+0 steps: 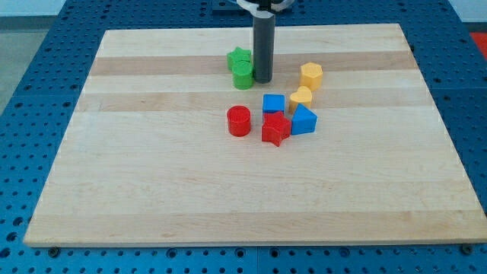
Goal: Slide the blue blocks close to each other
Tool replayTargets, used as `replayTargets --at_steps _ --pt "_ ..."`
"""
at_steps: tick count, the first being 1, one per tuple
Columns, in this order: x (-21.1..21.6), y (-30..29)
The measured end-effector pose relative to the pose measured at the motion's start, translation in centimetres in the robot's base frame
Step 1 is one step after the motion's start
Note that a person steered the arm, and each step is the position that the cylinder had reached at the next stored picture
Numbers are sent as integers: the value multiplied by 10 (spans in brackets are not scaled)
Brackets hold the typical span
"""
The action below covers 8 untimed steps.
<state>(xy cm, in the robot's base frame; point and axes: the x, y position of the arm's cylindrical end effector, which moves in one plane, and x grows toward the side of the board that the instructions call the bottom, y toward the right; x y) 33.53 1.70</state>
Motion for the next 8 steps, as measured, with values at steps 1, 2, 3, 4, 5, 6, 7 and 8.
replayTargets --at_steps 1,2,3,4,5,6,7,8 --pt "7 41" --pt "31 69" --pt "40 62" --pt "41 26" --pt "50 5" --pt "50 -1" --pt "56 -12" --pt "56 -30"
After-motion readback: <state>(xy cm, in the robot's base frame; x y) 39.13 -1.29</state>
